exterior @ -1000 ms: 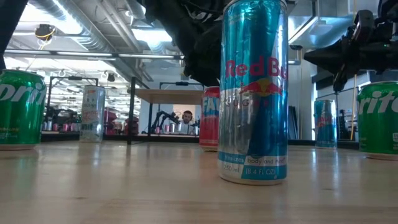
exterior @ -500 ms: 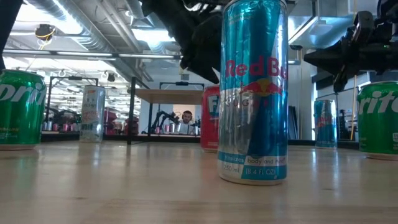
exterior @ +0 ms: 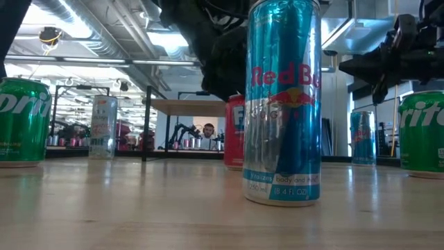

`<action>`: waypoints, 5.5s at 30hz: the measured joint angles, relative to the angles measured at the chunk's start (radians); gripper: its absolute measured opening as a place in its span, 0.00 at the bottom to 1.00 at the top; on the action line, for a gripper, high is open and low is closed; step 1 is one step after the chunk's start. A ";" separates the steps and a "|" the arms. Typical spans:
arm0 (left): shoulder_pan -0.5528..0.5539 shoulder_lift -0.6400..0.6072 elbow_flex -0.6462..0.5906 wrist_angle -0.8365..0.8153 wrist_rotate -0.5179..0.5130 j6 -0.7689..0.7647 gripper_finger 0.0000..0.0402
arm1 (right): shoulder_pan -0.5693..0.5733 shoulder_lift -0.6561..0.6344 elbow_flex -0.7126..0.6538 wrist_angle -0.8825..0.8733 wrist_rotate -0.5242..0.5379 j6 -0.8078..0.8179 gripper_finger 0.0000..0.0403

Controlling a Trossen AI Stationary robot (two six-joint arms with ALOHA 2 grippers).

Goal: Place canned beverage on shelf
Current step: Put the top red soda can on the shelf, then put the red soda can on the shelf aligned with the other red soda can

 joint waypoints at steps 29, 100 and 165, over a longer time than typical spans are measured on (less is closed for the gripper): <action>0.000 0.037 -0.005 -0.026 0.017 -0.068 0.88 | 0.000 0.000 0.000 -0.027 0.000 -0.001 0.02; 0.783 -0.049 0.556 -0.692 0.303 0.471 0.67 | 0.000 0.000 0.000 -0.030 0.089 0.022 0.02; 0.057 -0.373 0.512 -0.607 -0.009 0.056 0.86 | 0.000 0.185 0.231 0.015 -0.017 -0.005 0.02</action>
